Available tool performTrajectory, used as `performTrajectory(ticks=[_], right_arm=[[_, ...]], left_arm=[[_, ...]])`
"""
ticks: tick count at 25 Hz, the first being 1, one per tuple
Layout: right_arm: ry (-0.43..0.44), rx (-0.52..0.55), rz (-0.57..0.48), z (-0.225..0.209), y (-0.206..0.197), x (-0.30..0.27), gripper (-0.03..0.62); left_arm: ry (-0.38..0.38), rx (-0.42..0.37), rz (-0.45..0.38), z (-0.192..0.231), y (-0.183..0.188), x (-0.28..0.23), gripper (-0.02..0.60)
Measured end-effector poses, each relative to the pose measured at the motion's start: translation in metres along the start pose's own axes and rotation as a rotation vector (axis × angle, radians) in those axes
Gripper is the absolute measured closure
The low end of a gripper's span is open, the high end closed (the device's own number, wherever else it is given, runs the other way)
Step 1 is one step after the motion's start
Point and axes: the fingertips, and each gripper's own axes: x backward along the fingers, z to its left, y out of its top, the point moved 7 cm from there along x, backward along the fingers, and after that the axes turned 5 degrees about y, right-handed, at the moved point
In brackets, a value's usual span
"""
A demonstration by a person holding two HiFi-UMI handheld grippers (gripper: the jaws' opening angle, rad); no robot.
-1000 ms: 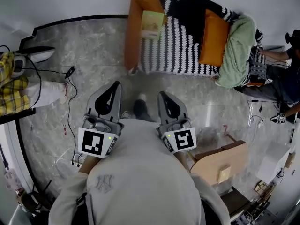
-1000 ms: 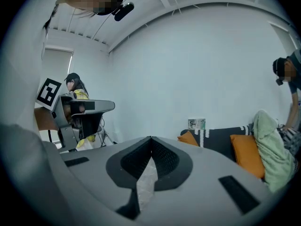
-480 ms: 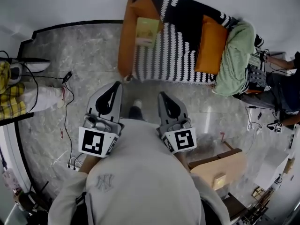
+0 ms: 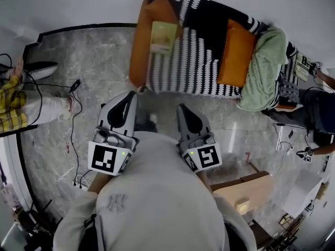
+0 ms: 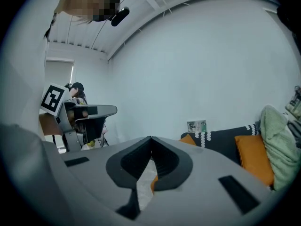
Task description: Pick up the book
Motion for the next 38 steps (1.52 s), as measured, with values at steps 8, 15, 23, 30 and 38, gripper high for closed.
performTrajectory(ticks=[8, 15, 23, 30, 38], right_arm=[[0.074, -0.026, -0.016, -0.013, 0.003, -0.004, 0.577], [0.061, -0.025, -0.018, -0.037, 0.006, -0.025, 0.577], [0.070, -0.029, -0.027, -0.071, 0.025, -0.067, 0.577], [0.044, -0.031, -0.006, -0.103, 0.047, -0.122, 0.577], [0.018, -0.047, 0.018, -0.129, 0.059, -0.180, 0.577]], left_arm=[[0.014, 0.004, 0.003, 0.000, 0.003, -0.014, 0.580], [-0.006, 0.005, 0.027, 0.008, 0.002, -0.052, 0.580], [-0.045, 0.014, 0.016, 0.033, 0.011, -0.117, 0.580], [-0.081, 0.013, 0.008, 0.067, 0.026, -0.178, 0.580], [-0.103, 0.025, 0.021, 0.108, 0.030, -0.236, 0.580]])
